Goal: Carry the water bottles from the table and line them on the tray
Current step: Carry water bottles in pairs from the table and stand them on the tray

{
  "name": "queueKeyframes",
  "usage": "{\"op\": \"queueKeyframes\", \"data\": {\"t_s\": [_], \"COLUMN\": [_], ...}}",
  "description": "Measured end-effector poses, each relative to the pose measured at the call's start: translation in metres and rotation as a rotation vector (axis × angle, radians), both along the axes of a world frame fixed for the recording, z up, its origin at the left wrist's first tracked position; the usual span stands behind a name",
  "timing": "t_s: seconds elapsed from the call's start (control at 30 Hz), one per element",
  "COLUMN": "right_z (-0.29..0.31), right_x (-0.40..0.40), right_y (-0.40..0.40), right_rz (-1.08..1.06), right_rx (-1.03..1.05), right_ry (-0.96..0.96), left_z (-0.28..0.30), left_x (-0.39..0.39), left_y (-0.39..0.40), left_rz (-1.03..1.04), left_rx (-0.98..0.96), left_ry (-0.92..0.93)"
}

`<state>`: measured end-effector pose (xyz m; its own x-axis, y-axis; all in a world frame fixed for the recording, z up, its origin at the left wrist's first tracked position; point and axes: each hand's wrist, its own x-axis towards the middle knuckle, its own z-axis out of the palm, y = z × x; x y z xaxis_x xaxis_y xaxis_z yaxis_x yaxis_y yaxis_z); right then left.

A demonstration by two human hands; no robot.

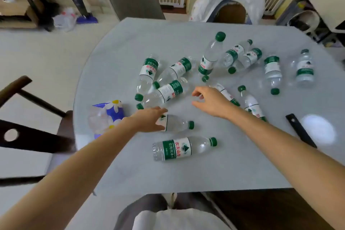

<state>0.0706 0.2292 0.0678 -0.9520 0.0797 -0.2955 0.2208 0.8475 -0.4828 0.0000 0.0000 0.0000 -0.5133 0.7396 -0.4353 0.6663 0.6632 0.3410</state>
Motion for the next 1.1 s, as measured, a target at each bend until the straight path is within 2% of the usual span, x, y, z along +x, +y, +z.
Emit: {"op": "queueKeyframes", "data": {"t_s": [0.13, 0.3, 0.4, 0.47, 0.5, 0.57, 0.6, 0.7, 0.87, 1.0, 1.1], "right_z": [-0.017, -0.041, -0.054, -0.060, -0.064, -0.072, -0.076, -0.096, -0.113, -0.110, -0.099], "right_x": [0.024, 0.060, 0.079, 0.091, 0.095, 0.101, 0.104, 0.101, 0.072, 0.066, 0.069], "right_y": [0.007, 0.003, -0.012, -0.027, -0.035, -0.059, -0.073, -0.109, -0.117, -0.112, -0.101], "right_rz": [-0.115, -0.319, -0.555, -0.815, -0.997, -1.367, -1.463, -1.523, -1.608, -1.465, -1.290], "right_rx": [0.024, 0.010, -0.013, -0.055, -0.187, -0.626, -0.798, -0.942, -0.925, -0.885, -1.002], "right_ry": [-0.067, -0.148, -0.167, -0.185, -0.222, -0.324, -0.384, -0.439, -0.162, -0.049, -0.011], "left_z": [-0.026, -0.042, -0.042, -0.040, -0.038, -0.033, -0.030, -0.027, -0.026, -0.017, -0.005], "left_x": [0.007, -0.001, 0.000, -0.001, -0.002, -0.005, -0.006, -0.003, 0.003, 0.004, 0.007], "left_y": [0.007, 0.018, 0.025, 0.031, 0.033, 0.035, 0.034, 0.029, 0.005, -0.015, -0.033], "left_rz": [-0.137, -0.159, -0.011, 0.111, 0.163, 0.249, 0.285, 0.370, 0.513, 0.637, 0.796], "left_rx": [-0.090, -0.242, -0.160, -0.076, -0.042, 0.019, 0.048, 0.134, 0.239, 0.309, 0.374], "left_ry": [0.131, 0.181, 0.081, 0.024, -0.010, -0.111, -0.172, -0.295, -0.449, -0.555, -0.596]}}
